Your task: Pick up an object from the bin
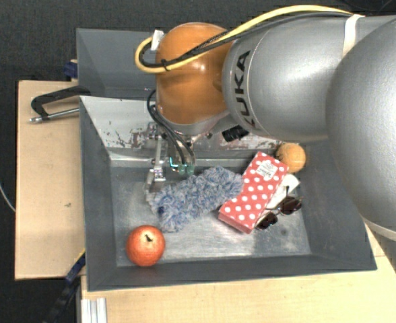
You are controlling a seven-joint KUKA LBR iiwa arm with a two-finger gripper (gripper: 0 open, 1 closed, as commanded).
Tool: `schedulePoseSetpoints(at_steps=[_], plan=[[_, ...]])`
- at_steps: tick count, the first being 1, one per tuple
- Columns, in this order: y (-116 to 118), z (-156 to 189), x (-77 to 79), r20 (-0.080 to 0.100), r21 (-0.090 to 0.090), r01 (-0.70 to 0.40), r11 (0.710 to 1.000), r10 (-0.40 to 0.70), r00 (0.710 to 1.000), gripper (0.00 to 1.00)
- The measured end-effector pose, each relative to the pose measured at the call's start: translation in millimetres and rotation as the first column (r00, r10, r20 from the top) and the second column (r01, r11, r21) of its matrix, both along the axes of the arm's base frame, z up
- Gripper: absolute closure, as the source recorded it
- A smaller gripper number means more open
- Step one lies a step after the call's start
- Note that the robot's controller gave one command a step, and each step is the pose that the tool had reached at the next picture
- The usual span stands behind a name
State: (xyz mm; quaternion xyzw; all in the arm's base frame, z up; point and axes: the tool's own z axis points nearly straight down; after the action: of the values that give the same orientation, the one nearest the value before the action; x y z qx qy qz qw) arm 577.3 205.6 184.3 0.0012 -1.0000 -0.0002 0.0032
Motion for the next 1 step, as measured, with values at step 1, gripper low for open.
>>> schedulePoseSetpoints(at_steps=[1], plan=[[-0.8, 4.4, 2.1, 0.008, 0.002, 0.002, 1.0, -0.002, 1.0, 0.0]])
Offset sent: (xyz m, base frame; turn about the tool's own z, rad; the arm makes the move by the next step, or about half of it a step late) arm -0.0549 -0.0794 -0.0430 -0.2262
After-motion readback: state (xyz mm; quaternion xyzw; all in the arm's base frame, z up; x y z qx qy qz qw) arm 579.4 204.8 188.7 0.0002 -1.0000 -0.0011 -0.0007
